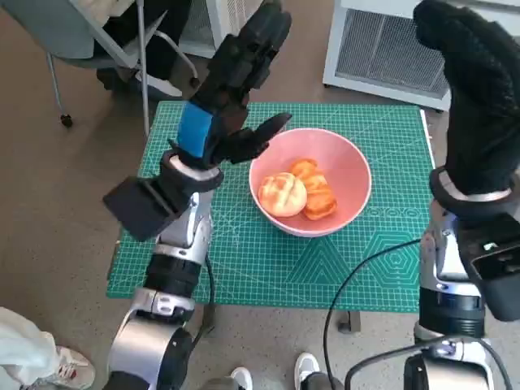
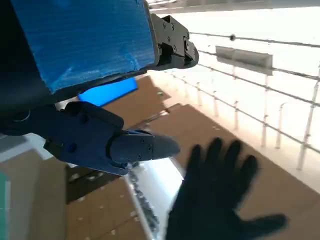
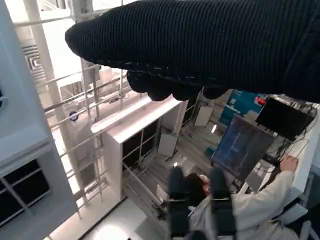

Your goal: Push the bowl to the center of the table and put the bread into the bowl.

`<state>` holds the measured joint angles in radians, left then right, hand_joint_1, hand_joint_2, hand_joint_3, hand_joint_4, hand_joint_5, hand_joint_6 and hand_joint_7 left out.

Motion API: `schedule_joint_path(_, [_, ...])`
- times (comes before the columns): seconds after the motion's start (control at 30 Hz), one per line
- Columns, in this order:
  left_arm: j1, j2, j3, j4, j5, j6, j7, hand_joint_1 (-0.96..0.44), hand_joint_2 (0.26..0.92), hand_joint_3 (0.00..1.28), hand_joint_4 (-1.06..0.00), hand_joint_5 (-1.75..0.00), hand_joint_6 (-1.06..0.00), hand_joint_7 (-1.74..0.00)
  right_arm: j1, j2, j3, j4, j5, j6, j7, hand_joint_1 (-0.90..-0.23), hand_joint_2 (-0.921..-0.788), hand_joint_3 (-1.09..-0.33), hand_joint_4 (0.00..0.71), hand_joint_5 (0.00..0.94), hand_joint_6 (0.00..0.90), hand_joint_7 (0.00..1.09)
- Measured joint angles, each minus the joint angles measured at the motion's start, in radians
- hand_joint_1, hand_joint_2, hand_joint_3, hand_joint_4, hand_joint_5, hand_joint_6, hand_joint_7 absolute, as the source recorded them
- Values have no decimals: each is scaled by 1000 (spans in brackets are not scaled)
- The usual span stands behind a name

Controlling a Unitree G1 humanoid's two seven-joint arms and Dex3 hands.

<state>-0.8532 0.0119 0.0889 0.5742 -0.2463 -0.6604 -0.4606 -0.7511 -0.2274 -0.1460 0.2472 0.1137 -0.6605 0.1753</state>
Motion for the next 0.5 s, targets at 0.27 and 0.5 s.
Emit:
schedule_joint_path(0.27, [31,-12,-3,-47,-31,21,-18,-566,921,394,-213,-18,-237,-205,-16,1,7,-6,-1,12,-1,-552,-921,-764,289,7,52,608])
schedule_joint_path(0.5, [45,-13,-3,-73,-38,25,-22,-544,921,416,-210,-13,-230,-213,-22,0,13,-11,0,20,-1,-552,-921,-760,290,7,56,605])
